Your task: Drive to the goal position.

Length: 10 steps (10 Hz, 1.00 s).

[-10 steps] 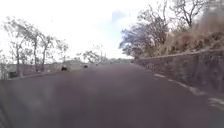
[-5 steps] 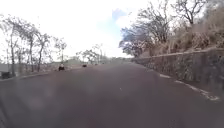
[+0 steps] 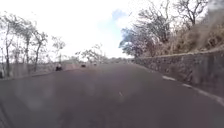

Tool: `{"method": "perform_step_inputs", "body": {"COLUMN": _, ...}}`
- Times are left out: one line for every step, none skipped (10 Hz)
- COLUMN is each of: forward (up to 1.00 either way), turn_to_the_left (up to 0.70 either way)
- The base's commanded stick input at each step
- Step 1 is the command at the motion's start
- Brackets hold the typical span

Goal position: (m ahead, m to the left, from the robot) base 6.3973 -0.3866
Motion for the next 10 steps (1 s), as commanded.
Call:
{"method": "perform_step_inputs", "body": {"forward": 0.70, "turn_to_the_left": 0.00}}
{"method": "perform_step_inputs", "body": {"forward": 0.70, "turn_to_the_left": 0.00}}
{"method": "perform_step_inputs", "body": {"forward": 0.70, "turn_to_the_left": 0.00}}
{"method": "perform_step_inputs", "body": {"forward": 0.70, "turn_to_the_left": 0.00}}
{"method": "perform_step_inputs", "body": {"forward": 0.70, "turn_to_the_left": 0.00}}
{"method": "perform_step_inputs", "body": {"forward": 0.70, "turn_to_the_left": -0.01}}
{"method": "perform_step_inputs", "body": {"forward": 0.70, "turn_to_the_left": -0.02}}
{"method": "perform_step_inputs", "body": {"forward": 0.70, "turn_to_the_left": 0.00}}
{"method": "perform_step_inputs", "body": {"forward": 0.70, "turn_to_the_left": 0.00}}
{"method": "perform_step_inputs", "body": {"forward": 0.70, "turn_to_the_left": 0.00}}
